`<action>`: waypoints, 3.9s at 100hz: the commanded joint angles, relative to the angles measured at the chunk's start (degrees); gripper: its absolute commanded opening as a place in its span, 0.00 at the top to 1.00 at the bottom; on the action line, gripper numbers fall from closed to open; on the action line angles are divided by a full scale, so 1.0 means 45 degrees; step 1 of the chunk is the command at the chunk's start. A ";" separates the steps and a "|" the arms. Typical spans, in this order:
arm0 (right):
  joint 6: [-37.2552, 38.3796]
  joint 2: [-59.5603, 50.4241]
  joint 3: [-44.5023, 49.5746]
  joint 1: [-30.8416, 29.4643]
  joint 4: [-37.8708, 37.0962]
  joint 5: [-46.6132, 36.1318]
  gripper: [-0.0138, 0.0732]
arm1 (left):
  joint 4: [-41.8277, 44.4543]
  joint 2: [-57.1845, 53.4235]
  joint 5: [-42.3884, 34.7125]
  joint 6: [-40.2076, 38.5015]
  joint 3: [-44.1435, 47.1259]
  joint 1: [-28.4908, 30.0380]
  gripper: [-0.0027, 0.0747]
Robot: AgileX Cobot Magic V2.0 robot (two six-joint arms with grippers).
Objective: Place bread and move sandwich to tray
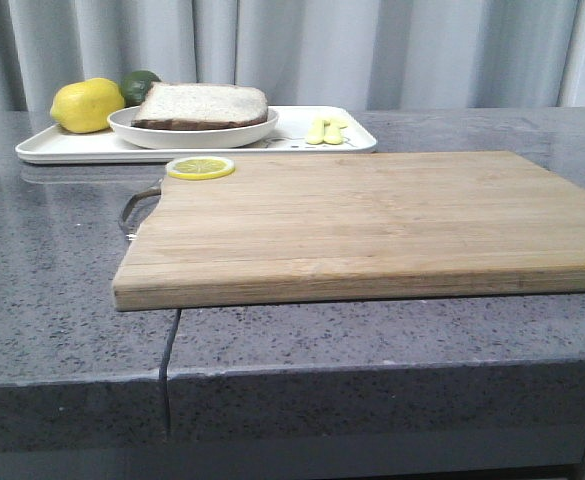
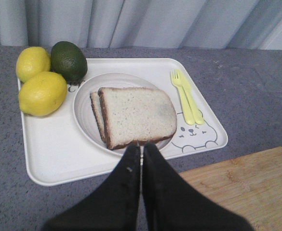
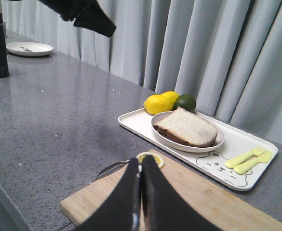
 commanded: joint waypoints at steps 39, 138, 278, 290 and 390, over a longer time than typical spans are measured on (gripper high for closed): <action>-0.0115 -0.3038 0.1849 -0.0075 0.0637 -0.1142 0.91 | -0.0410 -0.7227 -0.2305 0.0257 0.7451 -0.0081 0.99; -0.0115 -0.4281 0.2667 -0.0075 0.0637 -0.1467 0.91 | -0.0410 -1.3817 -0.2437 0.0257 1.1789 -0.0081 0.99; -0.0115 -0.4281 0.2667 -0.0075 0.0637 -0.1468 0.91 | 0.6467 -1.6999 -0.6844 -0.4172 1.7909 0.0840 0.99; -0.0115 -0.4281 0.2667 -0.0075 0.0637 -0.1468 0.91 | 0.6517 -1.6999 -0.6151 -0.4199 1.7909 0.0840 0.99; -0.0132 -0.4281 0.2785 -0.0095 0.0313 -0.1793 0.91 | 0.6473 -1.6999 -0.6134 -0.4199 1.7887 0.0840 0.99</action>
